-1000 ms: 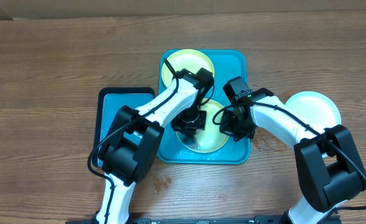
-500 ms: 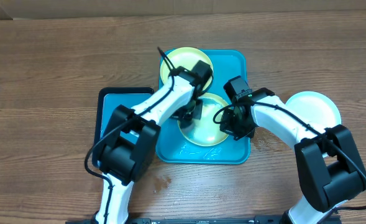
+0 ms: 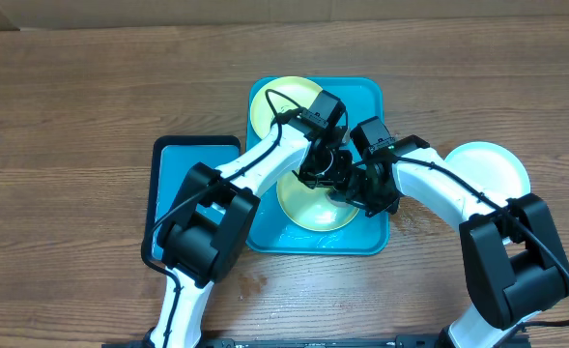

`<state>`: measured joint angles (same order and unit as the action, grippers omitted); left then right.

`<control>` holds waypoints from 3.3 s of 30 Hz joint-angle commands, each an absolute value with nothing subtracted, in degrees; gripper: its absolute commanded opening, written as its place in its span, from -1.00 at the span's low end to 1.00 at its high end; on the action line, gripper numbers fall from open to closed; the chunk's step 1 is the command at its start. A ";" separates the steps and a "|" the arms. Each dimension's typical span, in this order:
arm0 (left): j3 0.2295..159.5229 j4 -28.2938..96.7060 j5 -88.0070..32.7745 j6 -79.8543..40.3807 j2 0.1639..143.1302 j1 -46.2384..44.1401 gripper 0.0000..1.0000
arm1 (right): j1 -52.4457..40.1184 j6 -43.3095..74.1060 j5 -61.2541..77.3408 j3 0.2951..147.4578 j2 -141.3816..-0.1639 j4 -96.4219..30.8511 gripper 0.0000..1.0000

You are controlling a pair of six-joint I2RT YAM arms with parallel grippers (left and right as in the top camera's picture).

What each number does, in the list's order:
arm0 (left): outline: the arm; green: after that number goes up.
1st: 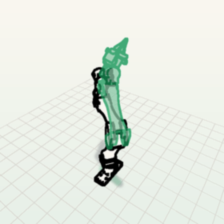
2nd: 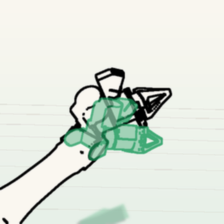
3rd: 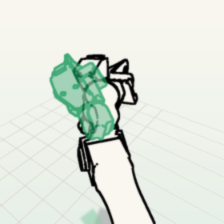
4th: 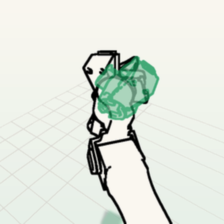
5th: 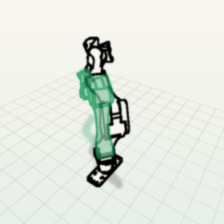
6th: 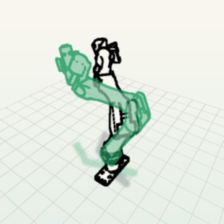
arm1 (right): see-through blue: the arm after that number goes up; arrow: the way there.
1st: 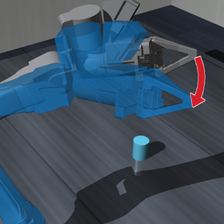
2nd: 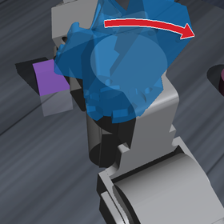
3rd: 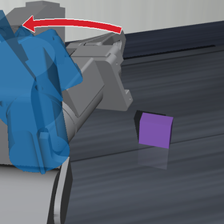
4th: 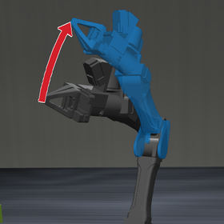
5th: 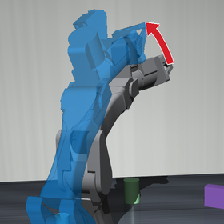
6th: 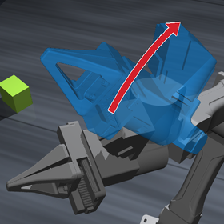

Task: Clean dirty plates on tray and stack at the side
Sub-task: 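Move the sponge back to the water tray with the left gripper, then lift the center yellow plate with the right gripper, tilting it up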

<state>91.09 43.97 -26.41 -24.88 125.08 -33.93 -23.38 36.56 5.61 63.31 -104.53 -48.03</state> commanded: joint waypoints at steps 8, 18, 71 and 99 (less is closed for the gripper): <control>90.91 61.17 -10.04 -20.75 107.90 -26.15 -0.91 | -23.88 35.53 3.51 62.96 -104.81 -48.29 -0.92; 83.72 67.37 6.94 -21.82 102.56 -15.22 -0.83 | -23.88 34.46 3.55 62.96 -104.81 -47.53 -0.92; 108.49 82.74 1.91 -19.27 69.71 3.36 1.00 | -69.93 15.66 -69.14 89.86 -102.78 -37.30 -0.92; 120.95 82.50 15.44 -27.66 73.10 3.46 1.00 | -71.88 13.67 -73.73 89.86 -102.78 -37.63 -0.92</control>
